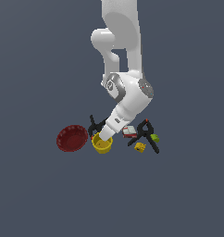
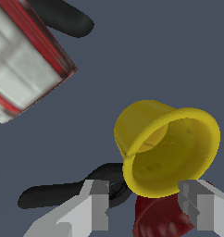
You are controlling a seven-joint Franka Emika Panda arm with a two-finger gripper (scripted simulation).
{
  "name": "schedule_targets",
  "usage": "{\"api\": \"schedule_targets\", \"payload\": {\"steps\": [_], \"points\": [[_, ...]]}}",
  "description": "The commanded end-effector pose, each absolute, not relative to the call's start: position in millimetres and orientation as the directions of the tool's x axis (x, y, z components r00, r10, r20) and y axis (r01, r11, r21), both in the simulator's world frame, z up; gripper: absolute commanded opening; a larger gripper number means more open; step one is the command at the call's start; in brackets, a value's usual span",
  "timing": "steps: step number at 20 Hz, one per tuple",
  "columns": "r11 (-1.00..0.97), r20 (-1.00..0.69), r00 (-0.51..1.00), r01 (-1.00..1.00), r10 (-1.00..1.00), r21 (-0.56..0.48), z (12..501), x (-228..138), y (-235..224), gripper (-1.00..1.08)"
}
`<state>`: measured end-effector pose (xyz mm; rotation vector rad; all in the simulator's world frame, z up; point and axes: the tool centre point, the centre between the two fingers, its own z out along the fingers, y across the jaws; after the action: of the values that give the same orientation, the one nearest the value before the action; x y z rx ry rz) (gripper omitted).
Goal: Pick up a designated object from a clutter of objects.
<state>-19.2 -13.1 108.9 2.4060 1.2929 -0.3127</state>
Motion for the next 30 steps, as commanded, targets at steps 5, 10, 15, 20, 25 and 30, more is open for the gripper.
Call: {"api": "schedule_targets", "payload": {"steps": [5, 10, 15, 20, 25, 30], "points": [[-0.445, -0.391, 0.497, 0.868, 0.775, 0.221, 98.9, -22.6, -12.1, 0.28], [-0.449, -0.39, 0.501, 0.866, 0.773, 0.221, 96.2, -22.5, -13.8, 0.28], [-0.445, -0.391, 0.497, 0.868, 0.775, 0.22, 79.0, -23.4, -21.9, 0.28], [-0.444, -0.391, 0.495, 0.869, 0.776, 0.22, 73.3, -23.9, -24.9, -1.0], [-0.444, -0.391, 0.495, 0.869, 0.776, 0.22, 73.3, -23.9, -24.9, -1.0], [-0.445, -0.389, 0.498, 0.867, 0.775, 0.224, 75.7, -22.1, -25.4, -1.0]]}}
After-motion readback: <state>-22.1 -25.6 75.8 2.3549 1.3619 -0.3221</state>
